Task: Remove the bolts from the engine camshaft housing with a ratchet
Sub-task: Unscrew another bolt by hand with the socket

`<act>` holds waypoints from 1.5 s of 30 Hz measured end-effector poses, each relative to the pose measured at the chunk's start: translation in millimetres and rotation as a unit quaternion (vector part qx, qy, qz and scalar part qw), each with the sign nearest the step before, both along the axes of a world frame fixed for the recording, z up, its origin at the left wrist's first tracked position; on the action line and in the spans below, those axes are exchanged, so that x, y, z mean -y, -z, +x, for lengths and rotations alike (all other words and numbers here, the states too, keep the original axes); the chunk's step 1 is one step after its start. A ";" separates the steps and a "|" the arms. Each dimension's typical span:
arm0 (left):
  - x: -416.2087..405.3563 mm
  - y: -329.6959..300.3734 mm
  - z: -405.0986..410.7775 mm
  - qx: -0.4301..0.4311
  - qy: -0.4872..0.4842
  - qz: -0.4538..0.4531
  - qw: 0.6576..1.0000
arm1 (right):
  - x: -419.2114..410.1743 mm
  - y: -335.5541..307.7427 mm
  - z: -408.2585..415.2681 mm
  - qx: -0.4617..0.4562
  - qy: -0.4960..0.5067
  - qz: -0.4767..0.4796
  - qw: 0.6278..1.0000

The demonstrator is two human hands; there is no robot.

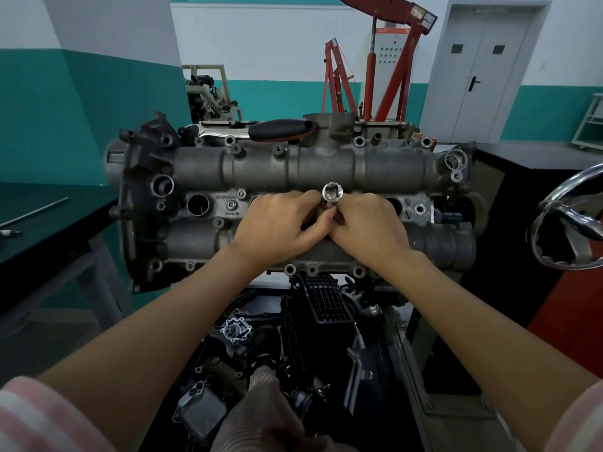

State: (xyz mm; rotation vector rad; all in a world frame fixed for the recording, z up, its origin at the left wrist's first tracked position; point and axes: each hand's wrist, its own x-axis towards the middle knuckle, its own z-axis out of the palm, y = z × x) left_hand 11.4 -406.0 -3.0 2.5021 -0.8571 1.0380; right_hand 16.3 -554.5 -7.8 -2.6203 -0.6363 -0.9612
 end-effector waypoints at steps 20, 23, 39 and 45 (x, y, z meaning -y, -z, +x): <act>0.3 0.3 1.4 0.002 0.004 0.002 1.000 | -1.4 0.1 2.9 -0.001 0.012 -0.014 1.000; 0.2 0.1 1.7 0.002 0.001 0.004 1.000 | -2.0 -0.3 2.1 -0.004 0.007 -0.014 1.000; 1.1 1.1 2.0 0.000 -0.006 -0.001 1.000 | -2.7 0.9 1.1 0.018 0.022 -0.028 0.999; -0.1 1.0 2.9 0.005 -0.007 0.005 1.000 | -2.9 -0.5 0.7 0.002 0.025 -0.011 1.000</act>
